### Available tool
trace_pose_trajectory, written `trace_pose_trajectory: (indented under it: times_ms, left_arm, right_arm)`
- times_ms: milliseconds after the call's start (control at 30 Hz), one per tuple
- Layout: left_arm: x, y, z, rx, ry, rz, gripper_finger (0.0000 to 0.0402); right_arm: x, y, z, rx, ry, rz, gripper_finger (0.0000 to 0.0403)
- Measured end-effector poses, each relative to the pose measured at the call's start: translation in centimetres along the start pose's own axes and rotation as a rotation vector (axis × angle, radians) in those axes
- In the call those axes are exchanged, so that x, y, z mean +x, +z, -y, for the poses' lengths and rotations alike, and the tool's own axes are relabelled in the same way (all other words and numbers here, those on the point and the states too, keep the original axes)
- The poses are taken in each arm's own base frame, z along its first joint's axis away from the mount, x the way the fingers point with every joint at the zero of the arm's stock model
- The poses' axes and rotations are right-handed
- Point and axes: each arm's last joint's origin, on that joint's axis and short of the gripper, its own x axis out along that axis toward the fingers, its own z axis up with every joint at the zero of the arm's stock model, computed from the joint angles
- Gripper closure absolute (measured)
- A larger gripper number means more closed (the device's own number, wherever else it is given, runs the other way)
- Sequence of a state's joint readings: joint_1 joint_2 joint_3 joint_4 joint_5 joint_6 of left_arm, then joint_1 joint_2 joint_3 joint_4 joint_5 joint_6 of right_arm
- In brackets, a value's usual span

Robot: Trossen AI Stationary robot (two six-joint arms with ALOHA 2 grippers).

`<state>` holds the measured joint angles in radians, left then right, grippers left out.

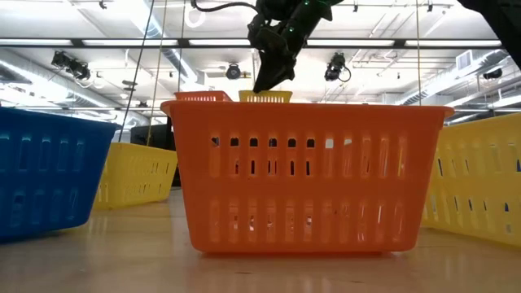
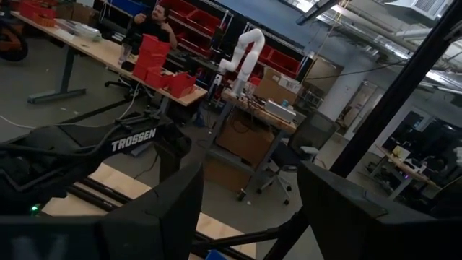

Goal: Stack baskets on shelf by color
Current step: Put the top yellow bin on the shelf, then put the top blue bin on top of the shelf

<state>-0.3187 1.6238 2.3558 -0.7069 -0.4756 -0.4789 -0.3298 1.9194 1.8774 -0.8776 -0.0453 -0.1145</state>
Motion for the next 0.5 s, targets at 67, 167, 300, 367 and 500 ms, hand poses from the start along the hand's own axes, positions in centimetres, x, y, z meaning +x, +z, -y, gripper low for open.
trace_pose_trajectory:
  times_ms: [67,167,300,367,500]
  left_arm:
    - [0.0,0.0,0.0,0.001,0.000,0.000,0.0171]
    - [0.0,0.0,0.0,0.005,0.002,-0.003,0.0171]
    - [0.0,-0.1,0.0,0.029,0.003,-0.005,0.0171]
    - [0.0,-0.1,-0.1,0.034,0.008,-0.012,0.0171]
    - [0.1,-0.5,-0.5,0.060,0.034,-0.051,0.0171]
  right_arm:
    - [-0.5,0.1,0.0,0.010,0.000,0.005,0.0302]
    - [-1.5,0.6,0.0,0.009,-0.002,0.022,0.0300]
    - [-3.3,1.4,0.0,0.007,-0.001,0.041,0.0292]
    - [-4.3,1.6,0.0,0.008,0.000,0.034,0.0288]
    - [-6.3,1.9,-0.1,0.045,0.022,0.011,0.0279]
